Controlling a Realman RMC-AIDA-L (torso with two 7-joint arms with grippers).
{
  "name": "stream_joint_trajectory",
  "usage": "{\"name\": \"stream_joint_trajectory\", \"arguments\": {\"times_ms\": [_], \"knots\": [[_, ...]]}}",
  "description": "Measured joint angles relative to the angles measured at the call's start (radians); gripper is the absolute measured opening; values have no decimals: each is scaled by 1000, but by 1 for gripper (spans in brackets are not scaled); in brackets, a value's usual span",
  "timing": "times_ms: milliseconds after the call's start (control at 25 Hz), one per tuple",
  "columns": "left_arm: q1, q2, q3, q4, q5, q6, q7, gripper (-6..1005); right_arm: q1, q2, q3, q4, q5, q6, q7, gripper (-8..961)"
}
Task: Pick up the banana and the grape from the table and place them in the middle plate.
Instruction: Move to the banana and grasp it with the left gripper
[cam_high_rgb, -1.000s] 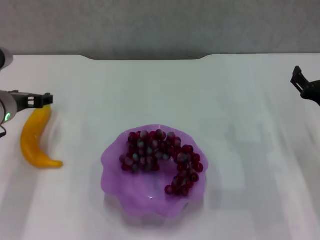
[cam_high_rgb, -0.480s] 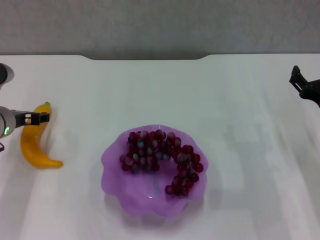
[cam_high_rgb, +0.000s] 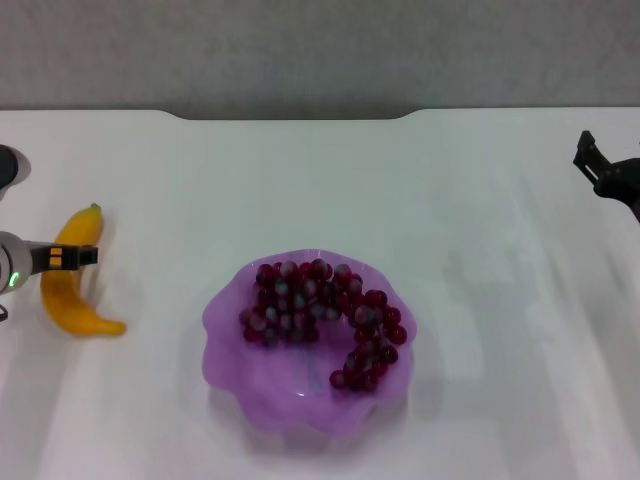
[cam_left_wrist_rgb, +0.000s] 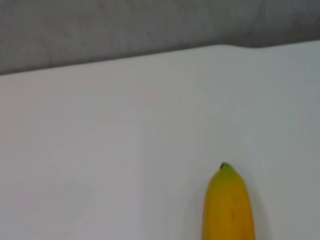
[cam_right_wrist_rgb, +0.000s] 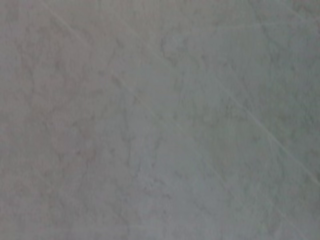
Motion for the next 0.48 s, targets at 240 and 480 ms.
{"name": "stream_joint_trajectory", "arguments": {"times_ms": [240,480], "knots": [[-1,-4,5,-7,0,9,3,725,-1,0,-1,0,3,1,0,846],[-3,-6,9,-31,0,14,4,723,0,0,-1,0,4,1,0,846]]}}
